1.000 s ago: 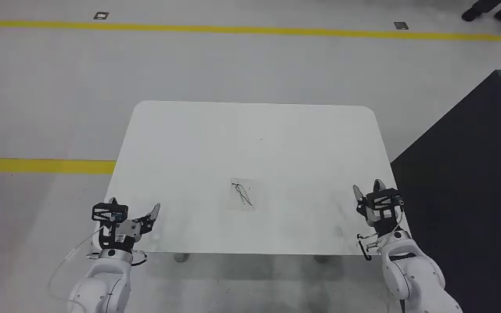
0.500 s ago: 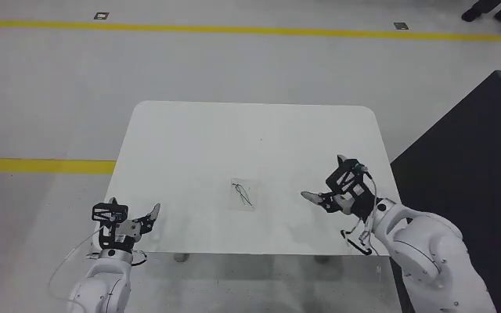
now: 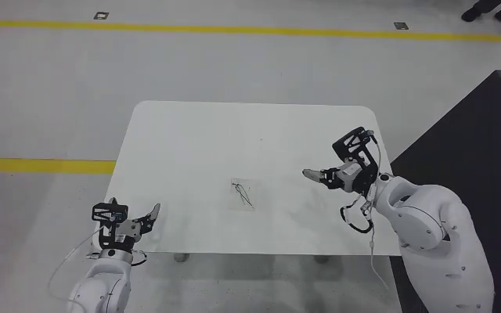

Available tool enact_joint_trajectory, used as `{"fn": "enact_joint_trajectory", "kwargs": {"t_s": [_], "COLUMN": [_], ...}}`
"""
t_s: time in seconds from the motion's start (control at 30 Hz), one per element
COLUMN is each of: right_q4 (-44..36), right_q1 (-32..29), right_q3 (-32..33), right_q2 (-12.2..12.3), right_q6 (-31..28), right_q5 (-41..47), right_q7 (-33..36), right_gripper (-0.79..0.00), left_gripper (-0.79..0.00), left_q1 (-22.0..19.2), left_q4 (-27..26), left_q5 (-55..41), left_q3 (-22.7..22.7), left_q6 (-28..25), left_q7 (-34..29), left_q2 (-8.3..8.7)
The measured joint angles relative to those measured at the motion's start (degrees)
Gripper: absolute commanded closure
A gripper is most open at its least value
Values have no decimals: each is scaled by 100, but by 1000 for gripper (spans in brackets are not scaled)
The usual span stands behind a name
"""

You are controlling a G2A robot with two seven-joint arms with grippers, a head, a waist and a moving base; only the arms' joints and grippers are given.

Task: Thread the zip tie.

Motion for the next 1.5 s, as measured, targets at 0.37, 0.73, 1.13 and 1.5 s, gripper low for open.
{"fn": "enact_joint_trajectory", "kwargs": {"t_s": [0.37,0.73,1.13,1.5], "right_q4": [4083,6557,6149,7518], "right_q1": [3509,5255,5539,6509], "right_q3": [-2333,-4092,-4683,-6584], "right_q2": [-429,-1054,-1202,-2255], "right_q6": [-207,-546,-932,-1644], "right_q5": [3671,3466,2649,2369], "right_q7": [1965,1840,2128,1981], "right_gripper": [-785,-785,-785,-785], "left_gripper": [-785,-785,-785,-785], "left_q1": [0,0,0,0], "left_q4": [0,0,0,0], "left_q5": [0,0,0,0], "left_q3": [0,0,0,0], "left_q6": [0,0,0,0], "left_q7": [0,0,0,0], "left_q2": [0,0,0,0]}}
